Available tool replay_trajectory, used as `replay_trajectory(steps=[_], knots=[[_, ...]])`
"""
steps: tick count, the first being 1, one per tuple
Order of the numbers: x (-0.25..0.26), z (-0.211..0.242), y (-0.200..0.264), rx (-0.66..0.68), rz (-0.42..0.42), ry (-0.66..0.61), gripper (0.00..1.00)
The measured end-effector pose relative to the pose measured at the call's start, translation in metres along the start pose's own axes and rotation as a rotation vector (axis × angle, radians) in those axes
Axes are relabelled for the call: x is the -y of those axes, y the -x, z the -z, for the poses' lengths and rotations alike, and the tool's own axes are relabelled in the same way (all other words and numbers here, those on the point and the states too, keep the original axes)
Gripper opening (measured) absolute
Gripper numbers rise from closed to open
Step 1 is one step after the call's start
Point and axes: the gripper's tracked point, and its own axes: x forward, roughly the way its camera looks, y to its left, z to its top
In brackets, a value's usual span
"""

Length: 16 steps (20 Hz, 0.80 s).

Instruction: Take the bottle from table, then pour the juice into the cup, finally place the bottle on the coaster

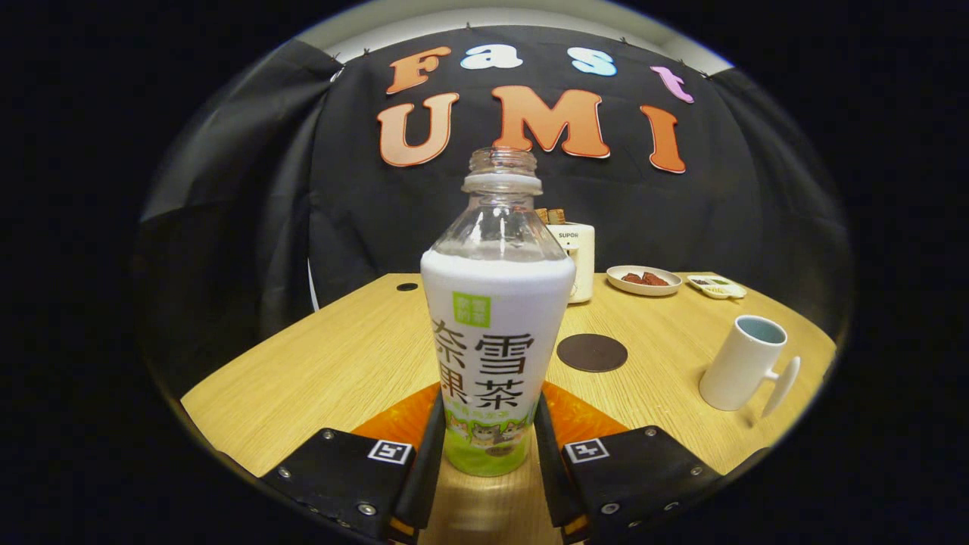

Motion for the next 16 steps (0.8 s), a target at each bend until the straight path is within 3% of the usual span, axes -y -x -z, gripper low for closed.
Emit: replay_trajectory(steps=[5, 16], knots=[[-0.005, -0.026, 0.004, 0.044, -0.159, -0.371, 0.58], [0.063, -0.05, 0.003, 0.117, -0.152, -0.894, 0.58]])
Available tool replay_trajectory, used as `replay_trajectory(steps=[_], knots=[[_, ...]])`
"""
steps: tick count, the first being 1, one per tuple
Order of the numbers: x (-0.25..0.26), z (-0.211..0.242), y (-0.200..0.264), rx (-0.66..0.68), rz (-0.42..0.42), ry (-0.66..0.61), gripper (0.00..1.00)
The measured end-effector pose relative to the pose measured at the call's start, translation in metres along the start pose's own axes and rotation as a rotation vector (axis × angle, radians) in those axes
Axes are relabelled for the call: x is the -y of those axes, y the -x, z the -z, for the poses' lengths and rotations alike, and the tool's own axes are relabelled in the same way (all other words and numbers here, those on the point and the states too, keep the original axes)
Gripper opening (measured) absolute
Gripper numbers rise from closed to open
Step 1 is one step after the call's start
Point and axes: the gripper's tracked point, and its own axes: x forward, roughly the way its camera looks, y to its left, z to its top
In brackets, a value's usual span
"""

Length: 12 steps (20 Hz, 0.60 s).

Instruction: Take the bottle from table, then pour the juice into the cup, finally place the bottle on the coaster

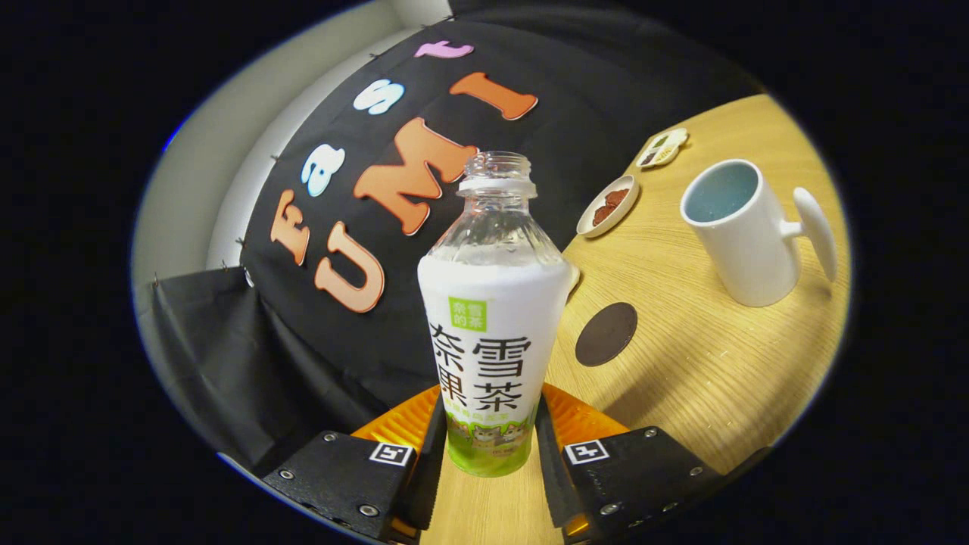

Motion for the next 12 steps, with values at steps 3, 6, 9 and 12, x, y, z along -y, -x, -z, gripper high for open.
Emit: replay_trajectory(steps=[3, 6, 9, 12], knots=[[0.007, -0.017, 0.001, 0.046, -0.013, -0.13, 0.58], [0.011, -0.029, -0.006, 0.071, -0.04, -0.238, 0.58], [0.009, -0.035, -0.009, 0.075, -0.053, -0.3, 0.58], [0.009, -0.042, -0.006, 0.079, -0.089, -0.404, 0.58]])
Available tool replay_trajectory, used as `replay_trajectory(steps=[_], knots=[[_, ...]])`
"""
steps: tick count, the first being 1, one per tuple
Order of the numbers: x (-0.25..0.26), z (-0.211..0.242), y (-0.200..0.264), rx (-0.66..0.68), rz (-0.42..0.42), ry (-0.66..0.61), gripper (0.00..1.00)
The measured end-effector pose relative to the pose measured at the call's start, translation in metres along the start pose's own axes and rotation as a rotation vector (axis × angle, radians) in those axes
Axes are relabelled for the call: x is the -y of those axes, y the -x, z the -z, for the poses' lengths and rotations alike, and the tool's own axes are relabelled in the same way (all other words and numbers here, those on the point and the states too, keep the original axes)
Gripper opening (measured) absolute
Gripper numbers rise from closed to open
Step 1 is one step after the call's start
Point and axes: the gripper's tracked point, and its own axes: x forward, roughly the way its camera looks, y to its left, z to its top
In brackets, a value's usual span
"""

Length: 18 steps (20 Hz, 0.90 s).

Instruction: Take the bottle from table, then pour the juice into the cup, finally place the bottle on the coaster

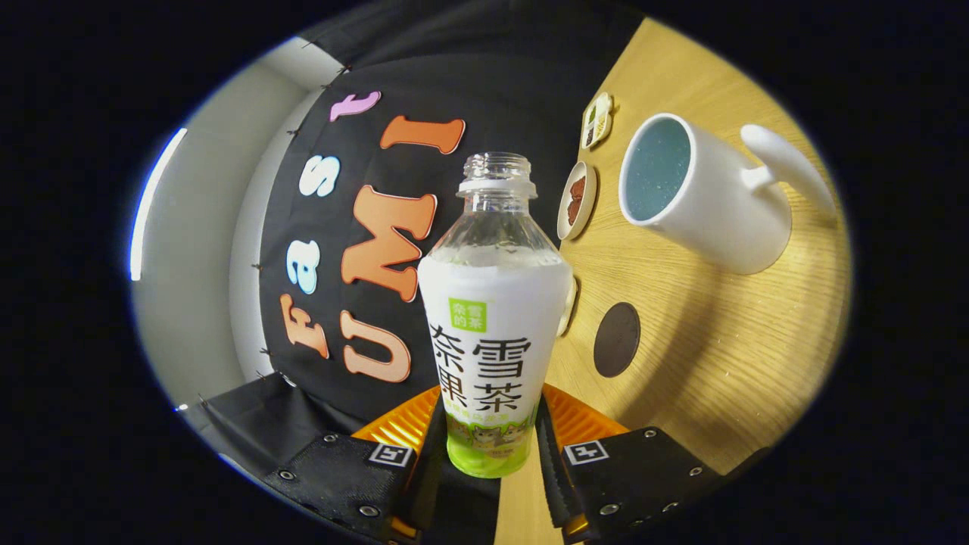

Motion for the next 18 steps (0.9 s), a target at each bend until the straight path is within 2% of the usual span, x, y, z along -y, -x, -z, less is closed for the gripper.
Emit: replay_trajectory(steps=[12, 18], knots=[[-0.011, -0.015, -0.01, 0.027, -0.034, -0.235, 0.58], [-0.013, -0.016, -0.01, 0.033, -0.038, -0.275, 0.58]])
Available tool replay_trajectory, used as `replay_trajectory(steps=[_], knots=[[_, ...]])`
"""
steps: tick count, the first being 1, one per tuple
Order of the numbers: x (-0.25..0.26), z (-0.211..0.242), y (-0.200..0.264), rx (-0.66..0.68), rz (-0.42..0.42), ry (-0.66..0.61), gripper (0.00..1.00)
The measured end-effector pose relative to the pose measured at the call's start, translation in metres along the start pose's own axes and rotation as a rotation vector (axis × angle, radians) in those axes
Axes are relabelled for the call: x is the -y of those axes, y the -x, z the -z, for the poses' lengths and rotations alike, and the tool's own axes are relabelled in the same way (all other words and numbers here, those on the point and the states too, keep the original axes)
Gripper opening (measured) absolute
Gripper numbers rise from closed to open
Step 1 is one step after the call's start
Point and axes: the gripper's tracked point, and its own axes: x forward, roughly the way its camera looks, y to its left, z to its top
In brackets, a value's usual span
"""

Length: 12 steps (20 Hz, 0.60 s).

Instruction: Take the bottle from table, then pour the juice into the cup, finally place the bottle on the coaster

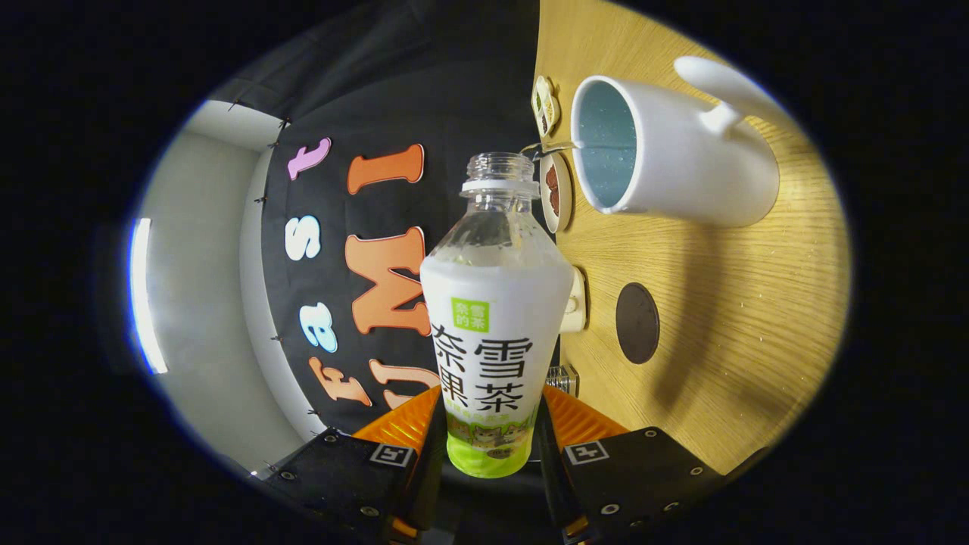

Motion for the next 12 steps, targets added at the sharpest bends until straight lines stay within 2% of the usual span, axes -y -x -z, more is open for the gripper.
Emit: replay_trajectory(steps=[12], knots=[[-0.0057, -0.0009, -0.0008, 0.018, -0.038, -0.055, 0.58]])
